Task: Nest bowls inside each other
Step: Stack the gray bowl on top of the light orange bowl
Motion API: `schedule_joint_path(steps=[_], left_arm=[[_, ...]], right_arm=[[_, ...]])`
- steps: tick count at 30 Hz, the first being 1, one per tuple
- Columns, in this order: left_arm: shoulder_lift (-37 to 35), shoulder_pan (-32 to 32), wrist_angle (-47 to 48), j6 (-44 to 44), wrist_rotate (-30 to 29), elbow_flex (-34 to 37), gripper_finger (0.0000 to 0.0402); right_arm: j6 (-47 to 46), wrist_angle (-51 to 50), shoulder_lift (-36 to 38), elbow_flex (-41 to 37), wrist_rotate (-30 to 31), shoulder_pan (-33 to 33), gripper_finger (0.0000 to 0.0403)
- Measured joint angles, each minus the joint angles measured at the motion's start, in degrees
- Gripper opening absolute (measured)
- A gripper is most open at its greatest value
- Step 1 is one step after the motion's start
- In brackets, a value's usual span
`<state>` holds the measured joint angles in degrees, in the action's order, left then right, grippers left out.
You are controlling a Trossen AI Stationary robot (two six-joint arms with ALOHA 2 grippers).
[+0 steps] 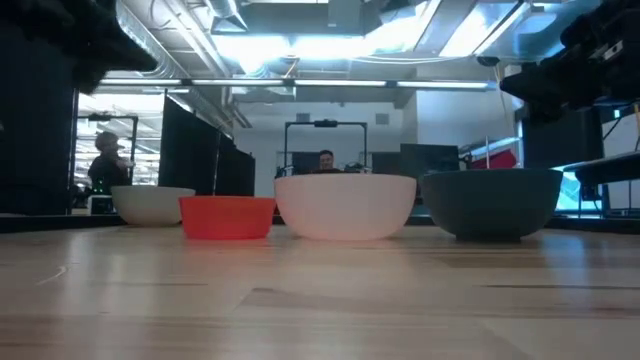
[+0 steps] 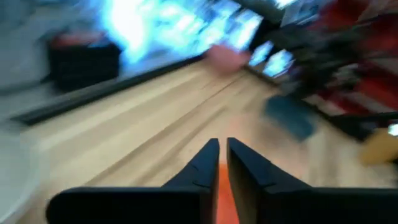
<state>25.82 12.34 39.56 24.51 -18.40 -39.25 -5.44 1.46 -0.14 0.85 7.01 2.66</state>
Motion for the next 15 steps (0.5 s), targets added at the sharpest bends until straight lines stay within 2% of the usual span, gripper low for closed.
schedule_joint_path(steps=[13,15], left_arm=[[39.7,20.3,31.3,-1.9,3.6,-34.9,0.0186],[45.6,22.9,33.7,-3.9,4.4,-38.1,0.0199]], right_arm=[[-4.6,1.6,0.0,1.3,14.0,0.0,0.0000],[-5.0,1.4,0.0,1.7,15.5,0.0,0.0000]])
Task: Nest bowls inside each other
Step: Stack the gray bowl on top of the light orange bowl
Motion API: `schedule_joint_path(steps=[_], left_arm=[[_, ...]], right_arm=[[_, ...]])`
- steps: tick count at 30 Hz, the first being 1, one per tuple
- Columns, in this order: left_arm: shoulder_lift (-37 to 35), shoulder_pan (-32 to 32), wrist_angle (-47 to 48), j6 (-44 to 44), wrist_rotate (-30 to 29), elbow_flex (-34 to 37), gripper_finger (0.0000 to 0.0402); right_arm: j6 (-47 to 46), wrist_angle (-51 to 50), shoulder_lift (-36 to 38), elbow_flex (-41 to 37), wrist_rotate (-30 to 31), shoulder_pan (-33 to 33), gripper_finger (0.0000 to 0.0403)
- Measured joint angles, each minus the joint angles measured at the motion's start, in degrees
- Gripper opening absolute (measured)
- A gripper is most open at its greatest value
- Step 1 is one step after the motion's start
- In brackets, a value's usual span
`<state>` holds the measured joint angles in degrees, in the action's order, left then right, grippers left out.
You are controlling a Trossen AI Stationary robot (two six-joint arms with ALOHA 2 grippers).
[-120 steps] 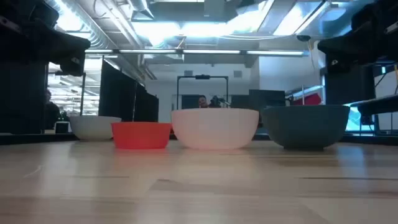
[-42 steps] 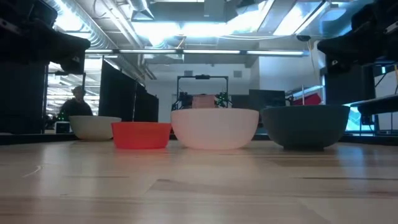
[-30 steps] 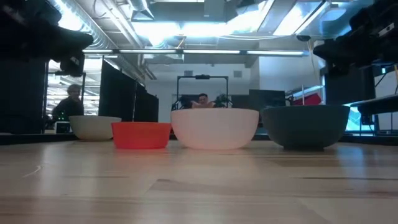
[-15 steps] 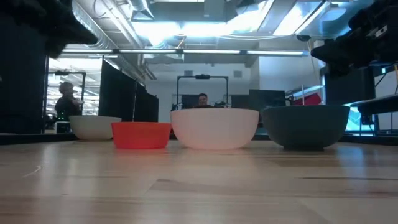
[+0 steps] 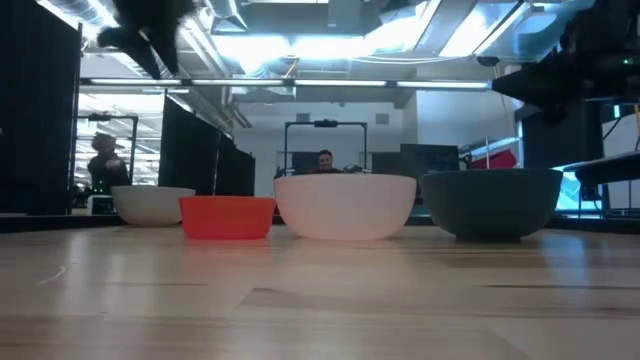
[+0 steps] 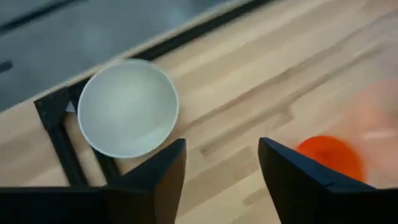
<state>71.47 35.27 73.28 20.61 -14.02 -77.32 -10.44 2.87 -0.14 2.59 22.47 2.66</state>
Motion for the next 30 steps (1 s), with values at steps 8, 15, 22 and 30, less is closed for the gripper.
schedule_joint_path(steps=[8,15,22,30], left_arm=[[16.7,9.8,-0.7,-6.6,4.0,0.0,0.0196],[20.9,12.6,-3.0,-8.0,5.0,1.2,0.0195],[24.4,13.9,-6.5,-9.9,5.7,3.2,0.0194],[27.9,15.1,-11.2,-11.9,6.5,6.5,0.0194]], right_arm=[[-3.3,-6.3,0.0,1.8,0.0,0.0,0.0000],[-5.6,-8.7,0.0,1.8,0.0,0.0,0.0000],[-6.5,-9.7,0.0,1.8,0.0,0.0,0.0000],[-7.3,-10.8,0.0,1.9,0.0,0.0,0.0000]])
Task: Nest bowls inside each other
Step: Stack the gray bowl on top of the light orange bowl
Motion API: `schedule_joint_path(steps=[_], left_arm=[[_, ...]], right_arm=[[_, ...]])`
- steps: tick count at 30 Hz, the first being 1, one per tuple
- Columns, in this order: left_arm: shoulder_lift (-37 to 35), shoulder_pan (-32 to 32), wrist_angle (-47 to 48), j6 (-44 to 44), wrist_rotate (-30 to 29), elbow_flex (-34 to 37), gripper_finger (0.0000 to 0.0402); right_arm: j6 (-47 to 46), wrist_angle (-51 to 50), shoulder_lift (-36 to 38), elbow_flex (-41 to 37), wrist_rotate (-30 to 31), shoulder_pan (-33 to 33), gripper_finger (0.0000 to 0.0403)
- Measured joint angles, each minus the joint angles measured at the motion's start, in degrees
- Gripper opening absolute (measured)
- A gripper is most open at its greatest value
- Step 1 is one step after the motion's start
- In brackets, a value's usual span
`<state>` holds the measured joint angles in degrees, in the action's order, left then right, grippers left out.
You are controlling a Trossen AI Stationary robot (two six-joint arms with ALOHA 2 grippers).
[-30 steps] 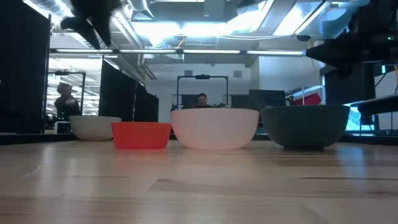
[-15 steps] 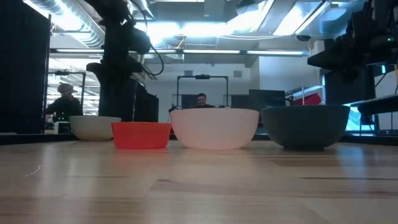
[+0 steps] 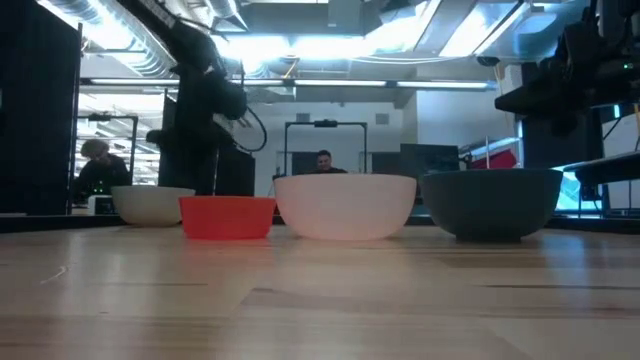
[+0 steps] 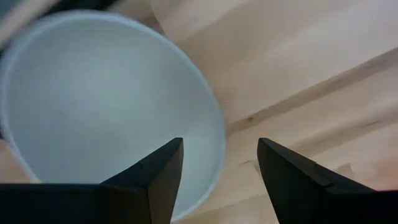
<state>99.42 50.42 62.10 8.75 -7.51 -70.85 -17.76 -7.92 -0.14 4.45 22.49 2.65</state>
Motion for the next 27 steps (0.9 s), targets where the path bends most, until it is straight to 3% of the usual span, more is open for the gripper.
schedule_joint_path(steps=[7,11,27], left_arm=[[0.0,0.7,-6.2,0.1,0.1,7.0,0.0180],[0.0,0.4,-6.2,-3.0,0.0,8.3,0.0075],[-0.3,-21.6,12.3,-14.6,0.8,-23.6,0.0009]], right_arm=[[0.0,0.1,0.0,0.0,0.5,0.0,0.0000],[-0.1,-0.1,0.0,0.0,0.5,0.0,0.0000],[-2.9,-2.5,-0.9,0.2,0.6,0.0,0.0000]])
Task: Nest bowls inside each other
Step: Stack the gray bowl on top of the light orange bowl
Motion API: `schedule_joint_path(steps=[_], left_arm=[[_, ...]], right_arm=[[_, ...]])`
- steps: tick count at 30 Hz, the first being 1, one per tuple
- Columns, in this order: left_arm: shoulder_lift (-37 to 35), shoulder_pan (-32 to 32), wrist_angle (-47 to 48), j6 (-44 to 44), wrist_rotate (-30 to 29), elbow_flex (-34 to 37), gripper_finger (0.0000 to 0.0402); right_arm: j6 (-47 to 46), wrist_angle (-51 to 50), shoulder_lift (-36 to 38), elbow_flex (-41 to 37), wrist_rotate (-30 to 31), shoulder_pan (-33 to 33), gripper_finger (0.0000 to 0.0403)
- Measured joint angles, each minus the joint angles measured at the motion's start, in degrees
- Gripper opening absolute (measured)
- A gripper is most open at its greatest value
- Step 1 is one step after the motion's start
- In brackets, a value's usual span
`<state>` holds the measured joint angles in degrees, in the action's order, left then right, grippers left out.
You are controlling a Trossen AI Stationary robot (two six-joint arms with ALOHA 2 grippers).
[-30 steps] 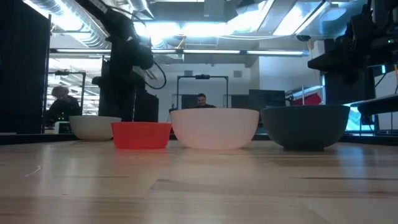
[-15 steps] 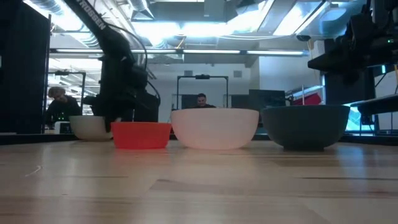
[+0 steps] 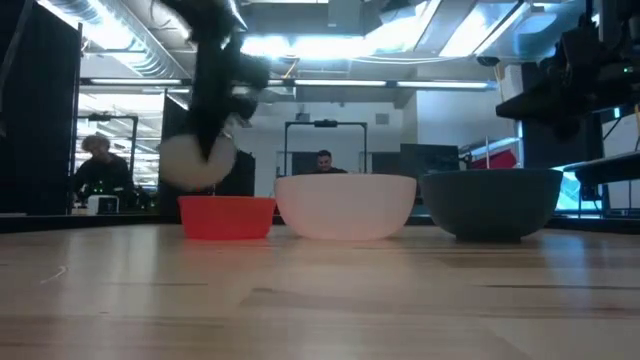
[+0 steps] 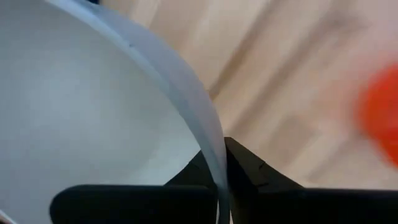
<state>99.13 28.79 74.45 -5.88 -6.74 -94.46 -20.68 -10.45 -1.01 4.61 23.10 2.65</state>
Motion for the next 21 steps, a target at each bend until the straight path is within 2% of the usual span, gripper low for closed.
schedule_joint_path(steps=[6,10,13,21], left_arm=[[4.1,-11.9,2.2,-0.5,1.5,-12.5,0.0000],[11.1,-20.1,2.2,-2.3,3.0,-20.5,0.0000],[17.6,-23.0,3.1,-3.6,3.4,-25.6,0.0000],[21.3,-25.6,4.1,-7.2,5.6,-26.4,0.0000]], right_arm=[[-0.5,-0.4,-0.4,0.0,0.0,0.0,0.0000],[-0.6,-0.4,-0.4,0.0,0.4,0.0,0.0000],[-0.7,-0.4,-0.4,0.0,0.3,0.0,0.0000],[-0.7,-0.5,-0.4,0.0,0.0,0.0,0.0000]])
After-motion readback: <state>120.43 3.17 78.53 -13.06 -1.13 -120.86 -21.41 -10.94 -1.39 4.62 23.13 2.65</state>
